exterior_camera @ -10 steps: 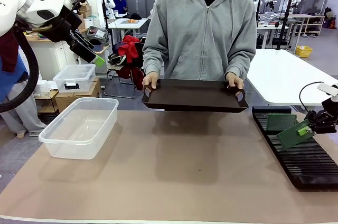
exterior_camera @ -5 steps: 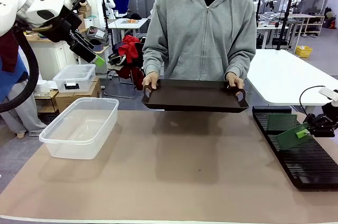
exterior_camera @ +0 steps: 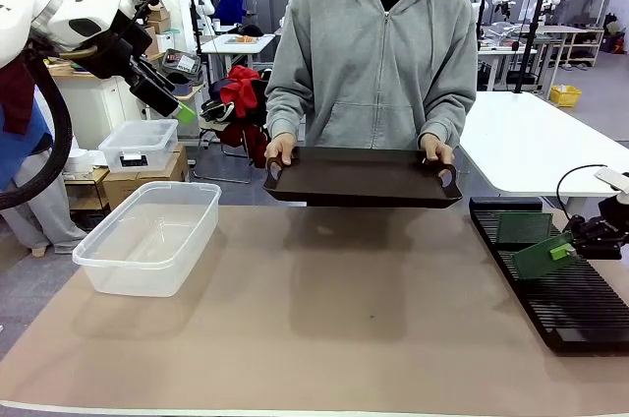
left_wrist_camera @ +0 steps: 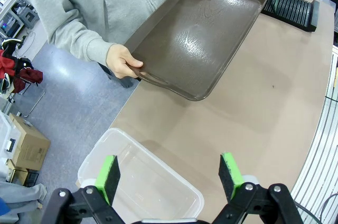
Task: Sort PCBs into racks and boxes based on the side picked up.
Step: If the short side of the Blank PCB is picked up, insert it into the PCB Rack ; if the long side is picked up, place it in the Organizing box.
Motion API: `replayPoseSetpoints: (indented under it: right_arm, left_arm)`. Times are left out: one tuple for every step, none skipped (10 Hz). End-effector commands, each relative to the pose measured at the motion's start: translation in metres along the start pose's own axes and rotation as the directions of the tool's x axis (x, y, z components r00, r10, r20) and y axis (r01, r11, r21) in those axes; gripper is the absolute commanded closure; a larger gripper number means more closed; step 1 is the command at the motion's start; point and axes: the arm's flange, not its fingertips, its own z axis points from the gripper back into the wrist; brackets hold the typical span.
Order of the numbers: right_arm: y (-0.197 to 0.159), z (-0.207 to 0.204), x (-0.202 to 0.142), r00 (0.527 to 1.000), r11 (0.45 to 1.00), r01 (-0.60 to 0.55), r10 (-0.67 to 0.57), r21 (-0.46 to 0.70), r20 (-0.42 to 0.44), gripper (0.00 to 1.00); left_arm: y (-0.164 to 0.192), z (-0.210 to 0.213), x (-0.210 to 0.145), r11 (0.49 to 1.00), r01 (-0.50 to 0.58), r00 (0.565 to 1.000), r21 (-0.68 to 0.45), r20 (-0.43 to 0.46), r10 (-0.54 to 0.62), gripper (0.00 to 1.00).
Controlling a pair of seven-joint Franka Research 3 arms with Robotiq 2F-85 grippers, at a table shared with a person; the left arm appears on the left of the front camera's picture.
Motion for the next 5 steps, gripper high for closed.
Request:
replayPoseSetpoints:
  right_arm:
    - [-0.0021,0.0044,-0.0110,0.999,1.000,0.007,-0.007,-0.001,-0.052,0.98]
    - [0.0002,0.0036,-0.0149,0.997,1.000,0.020,-0.018,0.018,-0.080,0.98]
    - [0.0007,0.0050,-0.0165,0.995,0.999,0.028,-0.025,0.024,-0.100,0.90]
    - [0.0009,0.0048,-0.0171,0.993,0.999,0.028,-0.025,0.029,-0.111,0.78]
    - [0.0018,0.0052,-0.0164,0.993,0.999,0.021,-0.018,0.031,-0.116,0.70]
  left_arm:
    - [-0.0006,-0.0005,-0.0013,1.000,0.000,1.000,-0.005,-0.004,0.000,0.00]
    - [-0.0006,-0.0005,-0.0013,1.000,0.000,1.000,-0.005,-0.004,0.000,0.00]
    - [-0.0006,-0.0005,-0.0013,1.000,0.000,1.000,-0.005,-0.004,0.000,0.00]
    - [-0.0006,-0.0005,-0.0013,1.000,0.000,1.000,-0.005,-0.004,0.000,0.00]
    - [-0.0006,-0.0005,-0.0013,1.000,0.000,1.000,-0.005,-0.004,0.000,0.00]
